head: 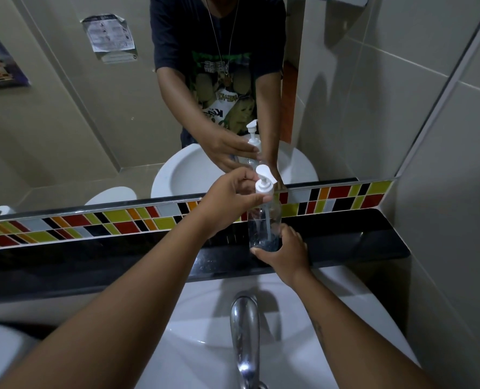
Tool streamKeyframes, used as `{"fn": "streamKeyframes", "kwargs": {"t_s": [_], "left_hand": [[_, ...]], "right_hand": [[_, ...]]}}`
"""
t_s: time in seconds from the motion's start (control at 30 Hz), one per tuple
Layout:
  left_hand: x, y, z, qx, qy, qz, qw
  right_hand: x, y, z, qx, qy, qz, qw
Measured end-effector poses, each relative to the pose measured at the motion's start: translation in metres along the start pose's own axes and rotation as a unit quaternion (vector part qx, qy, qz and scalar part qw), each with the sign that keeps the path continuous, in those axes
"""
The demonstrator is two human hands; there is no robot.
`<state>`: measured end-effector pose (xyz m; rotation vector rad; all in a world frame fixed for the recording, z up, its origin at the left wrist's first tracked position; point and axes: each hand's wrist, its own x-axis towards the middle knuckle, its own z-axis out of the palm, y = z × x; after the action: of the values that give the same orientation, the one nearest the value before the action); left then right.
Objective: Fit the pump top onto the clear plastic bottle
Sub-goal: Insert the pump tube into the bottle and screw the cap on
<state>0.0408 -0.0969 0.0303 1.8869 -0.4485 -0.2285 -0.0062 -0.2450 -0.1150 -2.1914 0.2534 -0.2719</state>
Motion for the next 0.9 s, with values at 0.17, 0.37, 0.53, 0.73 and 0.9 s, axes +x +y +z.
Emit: {"fn": "streamKeyframes", "kwargs": {"t_s": [0.17,0.37,0.53,0.73,0.9], "left_hand": [[0.0019,0.0018,-0.0013,0.037,-0.011,0.002,0.999],[0.0030,0.0080,-0.0053,0.093,-0.010,0.027,0.995],[0.0026,0.0059,-0.0044,0.076,0.007,0.010,0.997],[0.0019,0.0050,0.0002,0.074,0.031,0.018,0.997],[0.0035,0.0016,-0.0012,0.068,0.022,0.018,0.997]], "right_hand": [[0.0010,-0.0007,0.0002,-0.004,-0.004,0.005,1.000],[0.0012,-0.0033,-0.0012,-0.027,-0.019,0.011,0.999],[0.0015,-0.0037,-0.0010,-0.043,-0.030,0.007,0.999],[0.0018,-0.0023,-0.0004,-0.051,-0.036,0.001,0.998],[0.0011,-0.0049,-0.0016,-0.047,-0.034,0.009,0.998]]}}
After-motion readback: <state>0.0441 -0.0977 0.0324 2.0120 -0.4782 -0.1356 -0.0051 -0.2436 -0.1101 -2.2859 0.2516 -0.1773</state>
